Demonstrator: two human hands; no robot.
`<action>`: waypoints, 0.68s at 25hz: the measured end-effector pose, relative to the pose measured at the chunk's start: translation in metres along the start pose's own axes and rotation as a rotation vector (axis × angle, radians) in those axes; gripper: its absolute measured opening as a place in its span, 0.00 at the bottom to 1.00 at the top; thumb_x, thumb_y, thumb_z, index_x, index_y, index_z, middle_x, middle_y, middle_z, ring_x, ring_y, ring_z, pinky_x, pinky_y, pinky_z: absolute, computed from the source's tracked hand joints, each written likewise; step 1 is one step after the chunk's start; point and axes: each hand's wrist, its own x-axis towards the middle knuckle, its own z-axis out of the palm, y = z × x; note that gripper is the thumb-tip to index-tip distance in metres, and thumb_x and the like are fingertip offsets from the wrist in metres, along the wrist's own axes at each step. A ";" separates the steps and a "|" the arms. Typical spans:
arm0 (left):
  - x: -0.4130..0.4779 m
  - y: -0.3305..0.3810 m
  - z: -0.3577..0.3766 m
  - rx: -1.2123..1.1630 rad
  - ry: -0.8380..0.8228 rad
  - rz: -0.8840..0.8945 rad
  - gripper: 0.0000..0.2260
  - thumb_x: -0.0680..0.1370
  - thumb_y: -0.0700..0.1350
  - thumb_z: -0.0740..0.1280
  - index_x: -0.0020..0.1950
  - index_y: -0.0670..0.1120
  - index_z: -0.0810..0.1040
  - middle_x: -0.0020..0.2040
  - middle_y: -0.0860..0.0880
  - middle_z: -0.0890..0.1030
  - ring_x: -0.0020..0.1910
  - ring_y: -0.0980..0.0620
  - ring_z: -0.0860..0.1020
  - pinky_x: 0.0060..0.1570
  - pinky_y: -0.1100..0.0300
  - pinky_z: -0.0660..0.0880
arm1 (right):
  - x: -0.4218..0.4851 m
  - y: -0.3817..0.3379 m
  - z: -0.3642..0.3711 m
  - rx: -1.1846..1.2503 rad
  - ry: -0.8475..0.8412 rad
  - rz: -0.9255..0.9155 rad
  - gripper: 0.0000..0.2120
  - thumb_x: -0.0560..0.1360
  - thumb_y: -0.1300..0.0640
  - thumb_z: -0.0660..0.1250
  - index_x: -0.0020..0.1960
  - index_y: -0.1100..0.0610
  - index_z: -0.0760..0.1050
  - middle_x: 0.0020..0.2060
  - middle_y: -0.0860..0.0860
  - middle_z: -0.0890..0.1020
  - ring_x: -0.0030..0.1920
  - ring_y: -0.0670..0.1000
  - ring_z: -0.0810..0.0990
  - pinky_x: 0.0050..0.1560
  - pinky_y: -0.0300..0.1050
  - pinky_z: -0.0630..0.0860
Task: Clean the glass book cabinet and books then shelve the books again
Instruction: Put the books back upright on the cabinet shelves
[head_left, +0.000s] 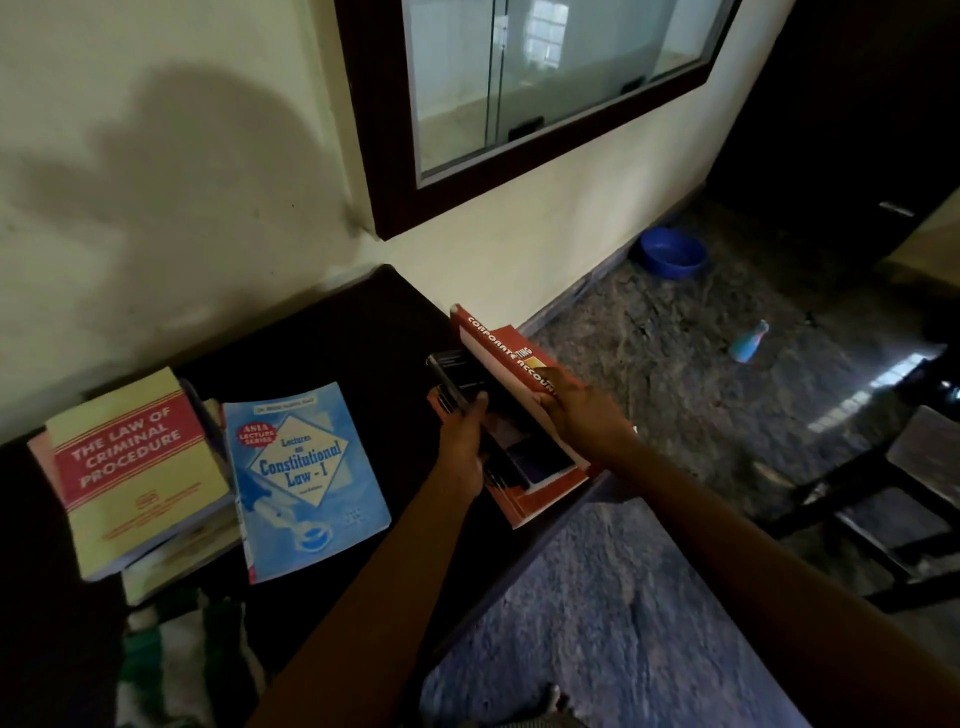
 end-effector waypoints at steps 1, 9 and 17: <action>0.001 -0.001 0.001 0.118 -0.016 0.023 0.21 0.76 0.44 0.68 0.69 0.47 0.69 0.62 0.43 0.77 0.59 0.43 0.77 0.60 0.45 0.73 | 0.001 0.002 -0.001 -0.005 0.008 -0.006 0.21 0.82 0.50 0.52 0.73 0.55 0.58 0.64 0.62 0.74 0.59 0.61 0.75 0.56 0.48 0.69; -0.026 0.038 0.008 0.399 0.004 0.277 0.14 0.74 0.36 0.67 0.52 0.54 0.77 0.54 0.44 0.81 0.52 0.45 0.80 0.55 0.48 0.76 | 0.001 0.028 -0.031 0.025 0.124 -0.093 0.21 0.80 0.50 0.55 0.72 0.54 0.59 0.58 0.62 0.78 0.55 0.61 0.78 0.54 0.50 0.72; -0.115 0.062 0.036 0.497 0.028 0.483 0.21 0.73 0.32 0.66 0.53 0.58 0.76 0.52 0.48 0.82 0.51 0.48 0.80 0.55 0.50 0.73 | -0.023 0.089 -0.065 0.128 0.175 -0.170 0.18 0.81 0.50 0.54 0.69 0.53 0.62 0.54 0.58 0.81 0.50 0.58 0.81 0.49 0.46 0.75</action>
